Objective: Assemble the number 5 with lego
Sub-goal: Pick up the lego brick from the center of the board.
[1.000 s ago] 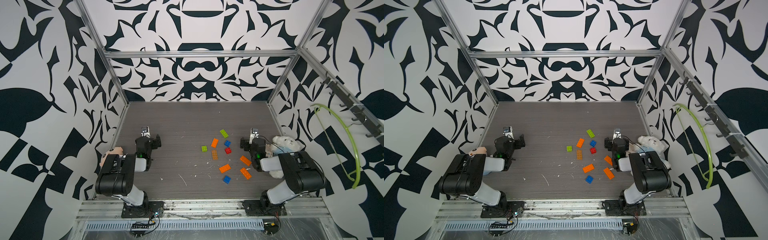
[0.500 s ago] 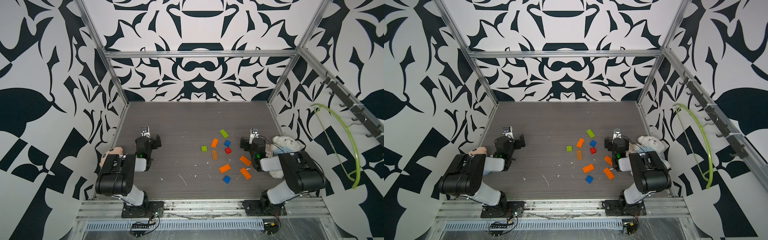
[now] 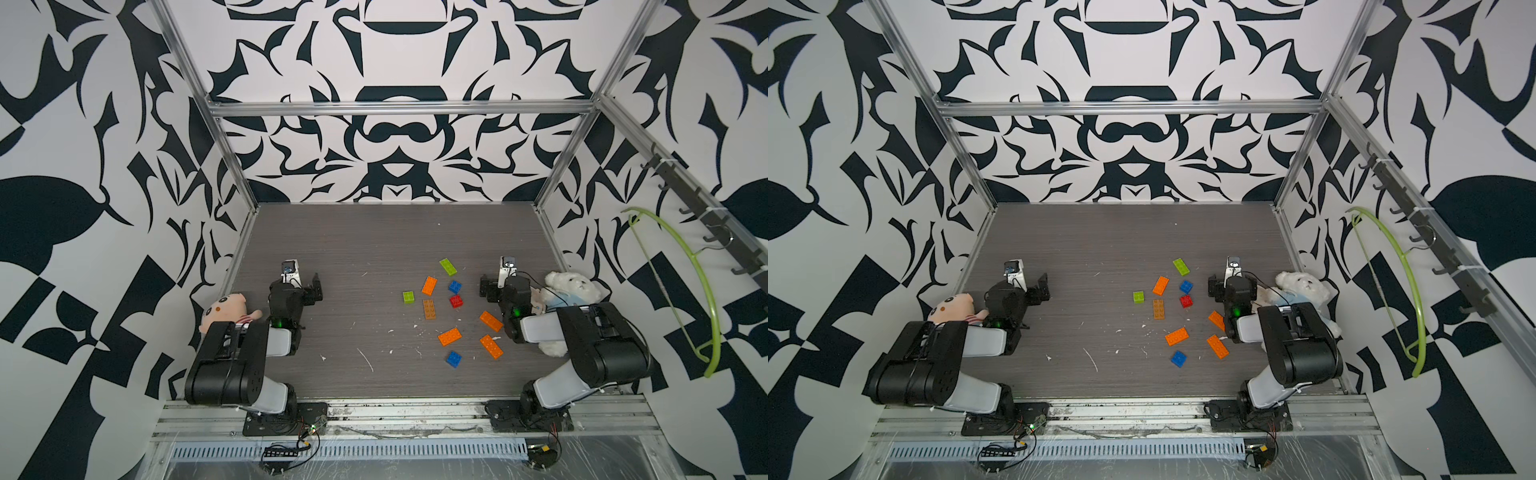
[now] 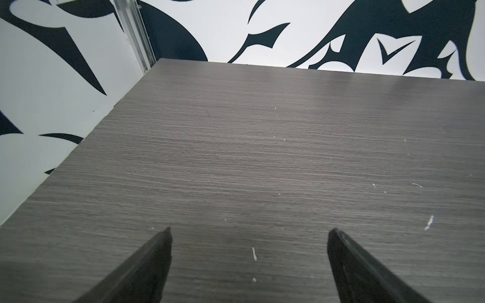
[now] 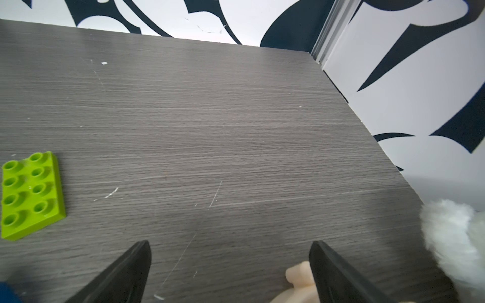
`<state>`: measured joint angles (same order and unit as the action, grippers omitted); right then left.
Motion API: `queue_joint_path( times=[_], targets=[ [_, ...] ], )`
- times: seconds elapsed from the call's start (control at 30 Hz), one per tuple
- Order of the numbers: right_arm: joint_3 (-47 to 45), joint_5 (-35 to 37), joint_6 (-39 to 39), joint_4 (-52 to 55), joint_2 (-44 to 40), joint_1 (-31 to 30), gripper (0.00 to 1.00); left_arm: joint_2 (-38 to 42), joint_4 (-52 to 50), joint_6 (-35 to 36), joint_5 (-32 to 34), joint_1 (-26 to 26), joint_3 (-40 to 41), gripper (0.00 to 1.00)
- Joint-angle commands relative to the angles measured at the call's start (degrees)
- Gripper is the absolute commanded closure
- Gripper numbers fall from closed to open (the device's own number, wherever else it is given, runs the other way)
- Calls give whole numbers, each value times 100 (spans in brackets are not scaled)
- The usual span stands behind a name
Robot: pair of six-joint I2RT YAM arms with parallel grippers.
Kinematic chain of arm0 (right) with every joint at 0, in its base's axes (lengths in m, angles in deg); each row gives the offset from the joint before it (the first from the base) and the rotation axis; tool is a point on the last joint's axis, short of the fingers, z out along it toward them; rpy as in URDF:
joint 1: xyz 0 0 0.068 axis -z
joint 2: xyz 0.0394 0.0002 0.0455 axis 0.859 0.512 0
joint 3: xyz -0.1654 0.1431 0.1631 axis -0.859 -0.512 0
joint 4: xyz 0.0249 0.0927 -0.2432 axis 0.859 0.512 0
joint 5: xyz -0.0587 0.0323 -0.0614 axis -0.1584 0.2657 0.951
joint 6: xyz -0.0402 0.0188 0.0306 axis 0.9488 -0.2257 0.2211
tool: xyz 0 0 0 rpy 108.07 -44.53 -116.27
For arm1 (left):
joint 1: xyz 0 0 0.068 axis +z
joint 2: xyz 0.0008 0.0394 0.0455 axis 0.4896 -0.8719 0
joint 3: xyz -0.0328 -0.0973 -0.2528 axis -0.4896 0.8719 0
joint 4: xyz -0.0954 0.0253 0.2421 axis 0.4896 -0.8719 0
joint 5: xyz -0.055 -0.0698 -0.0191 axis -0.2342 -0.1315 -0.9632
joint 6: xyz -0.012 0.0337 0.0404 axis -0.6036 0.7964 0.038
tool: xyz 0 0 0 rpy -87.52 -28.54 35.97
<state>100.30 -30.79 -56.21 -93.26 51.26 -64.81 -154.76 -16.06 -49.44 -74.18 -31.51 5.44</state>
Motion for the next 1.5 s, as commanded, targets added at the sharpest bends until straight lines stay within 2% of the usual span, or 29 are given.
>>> queue_joint_path(
  times=[0.0,0.17,0.23,0.37,0.43,0.53,0.6,0.7,0.93,1.07,1.17,1.47],
  targets=[
    [-25,-135,96,-193,-190,-12,0,467,-205,-65,91,26,-23,1],
    [20,-155,113,114,-487,-27,0,1049,-1125,-235,172,26,-247,1],
    [153,-126,87,710,-834,-55,0,1349,-1422,-301,197,26,-307,1],
    [719,-81,-138,2598,-1498,-55,0,2141,-2562,-937,384,26,-643,1],
    [889,-32,-410,3205,-1816,-57,0,2470,-3160,-1143,259,26,-881,1],
    [1332,-558,-845,4302,-2250,-53,0,2921,-4206,-1788,413,26,-1201,1],
    [1818,-624,-1656,5181,-2335,-55,0,3239,-5071,-2234,636,26,-1417,1],
    [2352,-1319,-2152,6159,-2300,-51,0,3612,-5807,-2988,770,35,-1452,1],
    [2377,-2485,-2559,6598,-2536,-46,1,3968,-6428,-3164,-779,35,-1491,1],
    [2536,-3447,-2592,6886,-2286,-51,13,3699,-6381,-3365,-1823,31,-1558,1],
    [2419,-3636,-2846,6834,-2294,-102,17,3354,-6469,-3410,-2354,-2,-1674,1],
    [2391,-3442,-3055,7215,-2504,-220,20,2872,-7137,-3079,-2354,-622,-2006,1]
  ],
)
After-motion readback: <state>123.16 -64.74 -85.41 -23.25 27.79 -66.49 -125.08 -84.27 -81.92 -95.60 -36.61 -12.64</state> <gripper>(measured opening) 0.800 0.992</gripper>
